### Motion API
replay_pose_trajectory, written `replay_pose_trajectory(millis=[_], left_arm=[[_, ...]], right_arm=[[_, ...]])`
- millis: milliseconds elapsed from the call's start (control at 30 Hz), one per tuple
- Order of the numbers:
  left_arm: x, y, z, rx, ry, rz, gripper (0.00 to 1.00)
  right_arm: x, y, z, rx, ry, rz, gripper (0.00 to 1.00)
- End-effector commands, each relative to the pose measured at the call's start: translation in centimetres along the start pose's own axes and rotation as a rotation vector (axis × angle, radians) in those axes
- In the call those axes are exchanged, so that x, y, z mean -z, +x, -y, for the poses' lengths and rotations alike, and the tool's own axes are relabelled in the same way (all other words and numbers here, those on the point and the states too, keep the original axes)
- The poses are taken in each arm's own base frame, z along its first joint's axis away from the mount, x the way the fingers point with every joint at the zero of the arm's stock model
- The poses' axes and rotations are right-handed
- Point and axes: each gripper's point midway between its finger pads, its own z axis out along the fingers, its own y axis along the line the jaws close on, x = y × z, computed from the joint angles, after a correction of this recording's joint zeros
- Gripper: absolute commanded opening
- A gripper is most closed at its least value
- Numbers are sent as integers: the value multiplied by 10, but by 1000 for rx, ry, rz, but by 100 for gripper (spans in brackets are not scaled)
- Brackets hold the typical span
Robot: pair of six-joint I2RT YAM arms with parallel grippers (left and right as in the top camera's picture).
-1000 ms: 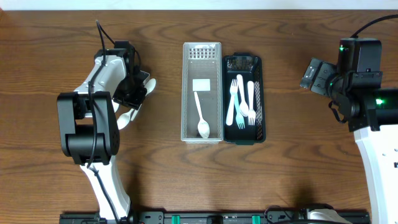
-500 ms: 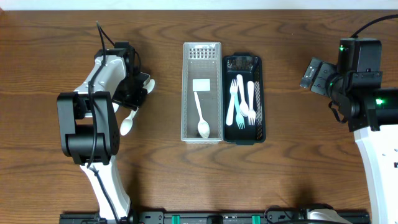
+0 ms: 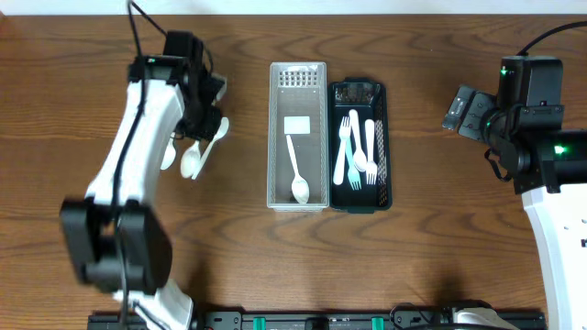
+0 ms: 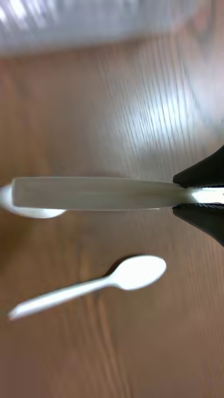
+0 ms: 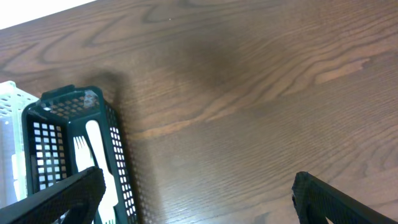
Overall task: Pack container
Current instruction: 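Lift the white spoon toward the clear tray with left gripper, then lower the spoon into the clear tray and open left gripper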
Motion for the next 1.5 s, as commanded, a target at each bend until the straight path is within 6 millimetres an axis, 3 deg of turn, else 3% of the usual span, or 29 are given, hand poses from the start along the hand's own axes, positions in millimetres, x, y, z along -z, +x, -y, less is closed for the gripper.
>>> replay_pose_trajectory(millis=[0,133,300,500,733,833,933,967,1033,1067,1267,1433,1467], left_arm=[[44,-11,31,64,44,128,6],[75,-25,78,104,135,240,6],[80,-38,135,150,235,272,6],[43,-38,177,151,261,194,6],[-11,-33,193,196,240,51,6],[-11,-37,188,210,239,59,7],[10,-45,177,212,244,105,22],[20,-47,172,205,245,129,32],[38,-48,161,204,246,172,89],[47,-47,153,213,246,193,99],[87,-35,102,215,202,282,98],[77,-11,21,386,14,229,98],[74,-10,12,395,-9,223,98]], right_arm=[[0,-2,3,6,12,4,99],[0,-2,3,6,12,4,99],[0,-2,3,6,12,4,99],[0,-2,3,6,12,4,99],[0,-2,3,6,12,4,99],[0,-2,3,6,12,4,99],[0,-2,3,6,12,4,99],[0,-2,4,6,12,4,99],[0,-2,3,6,12,4,99],[0,-2,3,6,11,4,99],[0,-2,3,6,12,4,99],[0,-2,3,6,12,4,99],[0,-2,3,6,12,4,99]])
